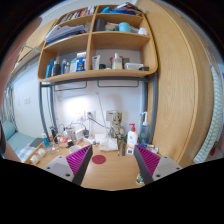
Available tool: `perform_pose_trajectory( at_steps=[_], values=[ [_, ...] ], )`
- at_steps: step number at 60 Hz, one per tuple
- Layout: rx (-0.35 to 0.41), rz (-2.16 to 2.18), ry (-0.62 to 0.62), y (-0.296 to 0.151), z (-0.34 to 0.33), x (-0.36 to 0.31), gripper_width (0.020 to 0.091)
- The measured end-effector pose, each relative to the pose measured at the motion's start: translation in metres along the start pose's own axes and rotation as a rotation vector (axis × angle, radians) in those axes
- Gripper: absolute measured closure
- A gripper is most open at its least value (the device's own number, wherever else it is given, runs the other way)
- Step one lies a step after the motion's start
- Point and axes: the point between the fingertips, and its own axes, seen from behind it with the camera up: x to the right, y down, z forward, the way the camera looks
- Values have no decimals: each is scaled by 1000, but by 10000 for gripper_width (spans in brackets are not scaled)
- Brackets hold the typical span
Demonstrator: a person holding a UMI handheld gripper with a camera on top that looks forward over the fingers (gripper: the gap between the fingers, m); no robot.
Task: Pour water
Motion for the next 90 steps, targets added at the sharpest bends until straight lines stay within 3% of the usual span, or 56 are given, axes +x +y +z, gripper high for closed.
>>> perform_pose_trajectory(
  at_steps=[10, 11, 13, 25, 44, 57, 60, 65, 67, 68, 78, 85, 90],
  values=[
    [58, 25, 49, 28, -6, 33, 243],
    [68, 19, 63, 14, 3, 28, 244],
    [77, 13, 89, 41, -7, 48, 245],
    [175, -27, 195, 90, -3, 94, 240],
    [102, 58, 197, 161, 73, 134, 258],
    [102, 42, 217, 166, 119, 156, 276],
    [95, 38, 210, 168, 127, 158, 322],
    [97, 33, 186, 170, 136, 154, 469],
    [105, 18, 186, 170, 137, 154, 576],
    [112, 9, 189, 170, 138, 155, 665],
    [120, -59, 212, 168, 139, 150, 736],
    [106, -32, 192, 170, 141, 148, 837],
    [90, -5, 184, 172, 140, 151, 837]
  ],
)
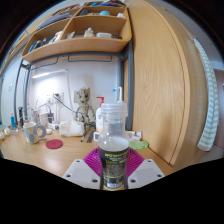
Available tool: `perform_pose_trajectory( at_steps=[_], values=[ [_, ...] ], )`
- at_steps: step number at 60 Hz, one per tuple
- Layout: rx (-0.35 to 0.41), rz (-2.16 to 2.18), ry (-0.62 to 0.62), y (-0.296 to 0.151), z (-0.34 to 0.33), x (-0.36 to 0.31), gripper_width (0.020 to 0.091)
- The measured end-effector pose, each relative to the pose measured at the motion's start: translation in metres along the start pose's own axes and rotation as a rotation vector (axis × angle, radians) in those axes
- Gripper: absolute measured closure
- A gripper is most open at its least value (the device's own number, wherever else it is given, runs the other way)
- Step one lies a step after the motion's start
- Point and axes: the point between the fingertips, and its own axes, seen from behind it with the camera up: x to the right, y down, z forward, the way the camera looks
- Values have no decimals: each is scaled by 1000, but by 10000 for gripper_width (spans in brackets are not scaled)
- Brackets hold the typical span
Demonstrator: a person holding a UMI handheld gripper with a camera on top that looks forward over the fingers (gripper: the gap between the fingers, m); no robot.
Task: Pour water
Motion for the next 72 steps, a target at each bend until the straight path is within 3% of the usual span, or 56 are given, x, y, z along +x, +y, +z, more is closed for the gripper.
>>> perform_pose_trajectory(
  at_steps=[15, 31, 42, 72],
  values=[
    [-8, -337, -16, -33, 15, -35, 836],
    [117, -1007, -105, -93, 75, -164, 834],
    [239, -1433, -87, -118, 106, -240, 835],
    [442, -2190, 18, -122, 131, -322, 836]
  ],
)
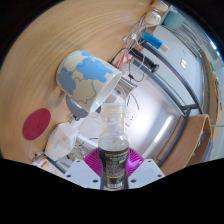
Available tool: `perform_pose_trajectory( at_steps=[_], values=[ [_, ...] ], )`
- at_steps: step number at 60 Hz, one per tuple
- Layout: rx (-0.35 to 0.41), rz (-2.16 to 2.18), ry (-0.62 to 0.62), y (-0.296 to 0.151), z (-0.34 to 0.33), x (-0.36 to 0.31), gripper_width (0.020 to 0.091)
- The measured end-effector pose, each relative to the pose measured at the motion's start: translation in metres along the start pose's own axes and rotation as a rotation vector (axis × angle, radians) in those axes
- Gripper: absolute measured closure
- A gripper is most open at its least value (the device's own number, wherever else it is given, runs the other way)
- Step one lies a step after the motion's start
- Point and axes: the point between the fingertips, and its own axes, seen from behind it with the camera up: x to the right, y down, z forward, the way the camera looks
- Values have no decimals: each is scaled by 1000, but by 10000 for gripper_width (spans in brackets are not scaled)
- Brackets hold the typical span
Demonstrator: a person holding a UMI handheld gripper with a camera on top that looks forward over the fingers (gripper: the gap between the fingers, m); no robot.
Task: Pour water
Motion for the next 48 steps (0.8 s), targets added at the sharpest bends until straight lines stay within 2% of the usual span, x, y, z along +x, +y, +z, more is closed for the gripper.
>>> perform_pose_trajectory(
  at_steps=[16, 35, 41, 48],
  values=[
    [-3, 110, -8, -1, -4, -1, 834],
    [-15, 1319, -242, -5, -33, -47, 834],
    [82, 1698, -314, -12, -36, -46, 821],
    [116, 1957, -313, -15, -29, -48, 821]
  ],
)
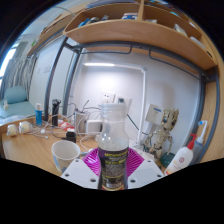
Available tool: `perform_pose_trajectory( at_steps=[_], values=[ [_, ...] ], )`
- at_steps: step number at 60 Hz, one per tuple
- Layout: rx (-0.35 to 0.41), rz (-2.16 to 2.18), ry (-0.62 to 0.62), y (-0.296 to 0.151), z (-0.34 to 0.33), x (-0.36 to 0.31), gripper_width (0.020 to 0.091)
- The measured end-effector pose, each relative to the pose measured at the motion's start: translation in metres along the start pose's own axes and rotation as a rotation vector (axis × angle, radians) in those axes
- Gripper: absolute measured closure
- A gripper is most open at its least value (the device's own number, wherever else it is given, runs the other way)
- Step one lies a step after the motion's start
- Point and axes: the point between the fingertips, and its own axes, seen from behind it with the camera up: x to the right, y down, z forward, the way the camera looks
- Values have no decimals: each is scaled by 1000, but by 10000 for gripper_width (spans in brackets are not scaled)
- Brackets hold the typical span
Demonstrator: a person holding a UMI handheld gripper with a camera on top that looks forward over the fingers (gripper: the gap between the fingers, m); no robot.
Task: Pour water
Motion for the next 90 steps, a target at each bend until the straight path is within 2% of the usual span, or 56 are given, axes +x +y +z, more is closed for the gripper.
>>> perform_pose_trajectory(
  at_steps=[13, 19, 21, 34, 44, 51, 56, 68, 90],
  values=[
    [11, 205, -41, 24, 21, 1, 820],
    [-27, 205, -46, 43, 29, -3, 815],
    [-5, 197, -43, 40, 28, -2, 814],
    [-2, 181, -15, 43, 25, -2, 803],
    [-17, 215, -7, 44, 23, 0, 672],
    [-70, 255, 1, 52, 17, -3, 390],
    [-72, 258, 10, 49, 3, -4, 230],
    [-99, 258, 70, 53, -57, -6, 250],
    [-61, 278, 230, 40, -179, 4, 242]
  ],
)
